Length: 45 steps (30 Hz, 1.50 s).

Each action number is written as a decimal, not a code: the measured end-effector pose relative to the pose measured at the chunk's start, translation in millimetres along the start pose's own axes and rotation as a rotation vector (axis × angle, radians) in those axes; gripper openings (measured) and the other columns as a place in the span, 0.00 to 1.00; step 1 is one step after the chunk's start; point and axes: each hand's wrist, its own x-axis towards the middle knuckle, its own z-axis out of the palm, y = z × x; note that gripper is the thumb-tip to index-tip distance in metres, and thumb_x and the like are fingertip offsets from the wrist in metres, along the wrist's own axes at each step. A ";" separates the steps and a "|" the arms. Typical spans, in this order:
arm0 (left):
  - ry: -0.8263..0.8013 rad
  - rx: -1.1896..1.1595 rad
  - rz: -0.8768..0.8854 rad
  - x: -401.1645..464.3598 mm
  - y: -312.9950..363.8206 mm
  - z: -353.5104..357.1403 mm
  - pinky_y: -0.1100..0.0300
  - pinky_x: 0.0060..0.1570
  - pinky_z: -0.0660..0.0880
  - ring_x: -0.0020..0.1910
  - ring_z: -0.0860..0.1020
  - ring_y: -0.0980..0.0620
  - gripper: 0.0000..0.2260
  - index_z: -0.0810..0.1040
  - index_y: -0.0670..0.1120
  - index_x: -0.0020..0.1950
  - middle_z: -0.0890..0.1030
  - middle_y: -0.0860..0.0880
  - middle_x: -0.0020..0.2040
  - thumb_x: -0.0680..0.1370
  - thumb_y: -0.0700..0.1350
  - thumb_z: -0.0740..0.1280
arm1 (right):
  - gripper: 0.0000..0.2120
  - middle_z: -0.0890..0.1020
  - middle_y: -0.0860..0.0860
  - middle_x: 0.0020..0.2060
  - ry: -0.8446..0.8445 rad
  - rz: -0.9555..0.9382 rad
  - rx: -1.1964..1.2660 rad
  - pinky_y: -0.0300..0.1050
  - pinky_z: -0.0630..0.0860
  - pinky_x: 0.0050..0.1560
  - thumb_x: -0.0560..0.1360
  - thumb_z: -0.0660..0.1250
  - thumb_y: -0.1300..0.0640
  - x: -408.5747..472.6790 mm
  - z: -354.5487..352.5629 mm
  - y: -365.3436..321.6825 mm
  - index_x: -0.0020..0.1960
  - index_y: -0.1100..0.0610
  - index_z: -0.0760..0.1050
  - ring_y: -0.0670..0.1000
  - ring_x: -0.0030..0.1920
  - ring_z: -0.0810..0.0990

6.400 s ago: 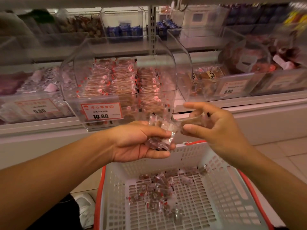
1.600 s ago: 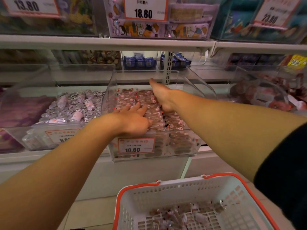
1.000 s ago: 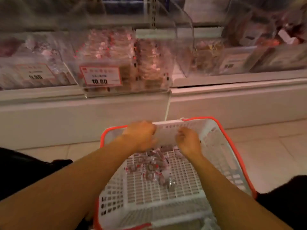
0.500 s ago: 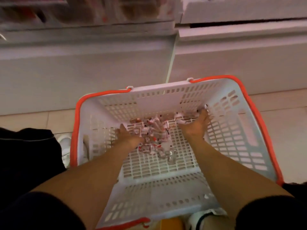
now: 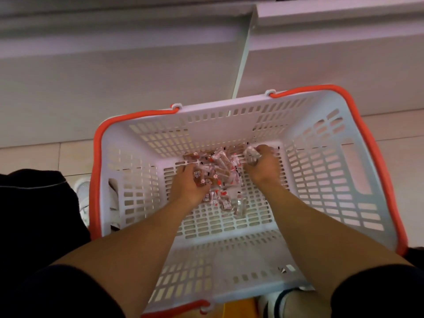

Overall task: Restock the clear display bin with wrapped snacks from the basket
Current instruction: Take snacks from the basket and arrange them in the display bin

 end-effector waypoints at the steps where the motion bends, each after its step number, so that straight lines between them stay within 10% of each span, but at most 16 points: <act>1: -0.021 -0.001 -0.006 -2.7 -0.3 0.9 0.57 0.53 0.74 0.56 0.75 0.47 0.25 0.72 0.50 0.65 0.70 0.49 0.61 0.72 0.52 0.75 | 0.24 0.84 0.53 0.47 -0.030 -0.008 -0.012 0.40 0.74 0.44 0.71 0.76 0.58 -4.8 3.2 -1.2 0.65 0.54 0.74 0.52 0.43 0.80; 11: -0.142 0.580 0.042 -31.7 -6.3 4.3 0.49 0.61 0.71 0.65 0.68 0.38 0.24 0.61 0.43 0.73 0.65 0.40 0.68 0.79 0.42 0.66 | 0.16 0.84 0.58 0.46 -0.134 0.184 0.174 0.56 0.83 0.49 0.76 0.73 0.54 -22.6 -3.0 -6.3 0.58 0.63 0.79 0.58 0.45 0.84; 16: -0.129 0.578 0.058 -34.8 -4.3 0.3 0.52 0.52 0.73 0.58 0.75 0.41 0.24 0.68 0.41 0.66 0.73 0.40 0.60 0.72 0.31 0.68 | 0.16 0.84 0.59 0.34 -0.217 0.390 0.259 0.51 0.84 0.36 0.73 0.76 0.52 -28.8 -16.4 -5.5 0.36 0.62 0.75 0.56 0.32 0.83; 22: -0.061 0.219 -0.130 -26.0 -2.1 -15.4 0.55 0.42 0.75 0.42 0.77 0.46 0.06 0.77 0.40 0.50 0.81 0.42 0.48 0.77 0.32 0.63 | 0.18 0.85 0.62 0.38 -0.236 0.342 0.242 0.49 0.81 0.39 0.73 0.76 0.52 -29.0 -40.6 -13.4 0.47 0.68 0.82 0.53 0.26 0.76; 27: -0.261 -0.459 -0.514 -41.1 -1.1 -18.5 0.56 0.25 0.71 0.30 0.75 0.43 0.13 0.75 0.42 0.43 0.74 0.39 0.34 0.80 0.30 0.54 | 0.25 0.86 0.59 0.42 -0.564 0.206 0.155 0.52 0.84 0.48 0.66 0.80 0.53 -43.9 -66.7 -43.3 0.56 0.67 0.76 0.53 0.35 0.83; 31: -0.554 -0.478 -0.550 -61.6 -4.9 -11.1 0.59 0.30 0.67 0.31 0.73 0.45 0.09 0.74 0.43 0.46 0.79 0.40 0.38 0.82 0.39 0.57 | 0.29 0.86 0.60 0.47 -0.828 0.176 0.157 0.50 0.84 0.50 0.70 0.76 0.65 -73.4 -48.8 -53.8 0.68 0.64 0.70 0.57 0.45 0.87; 37: -0.714 0.356 -0.091 -74.9 -11.7 -0.6 0.51 0.49 0.81 0.52 0.78 0.46 0.26 0.73 0.48 0.60 0.76 0.46 0.57 0.71 0.64 0.71 | 0.13 0.85 0.62 0.43 -0.871 0.250 -0.092 0.51 0.85 0.43 0.75 0.73 0.60 -99.9 -10.9 -33.4 0.53 0.67 0.74 0.56 0.43 0.87; 45: -0.577 0.233 -0.028 -75.1 -12.1 19.5 0.55 0.52 0.78 0.51 0.80 0.48 0.16 0.77 0.45 0.59 0.81 0.46 0.54 0.73 0.46 0.73 | 0.18 0.84 0.62 0.51 -0.949 0.360 -0.136 0.50 0.80 0.60 0.77 0.70 0.60 -93.3 2.1 -14.6 0.63 0.70 0.74 0.57 0.52 0.84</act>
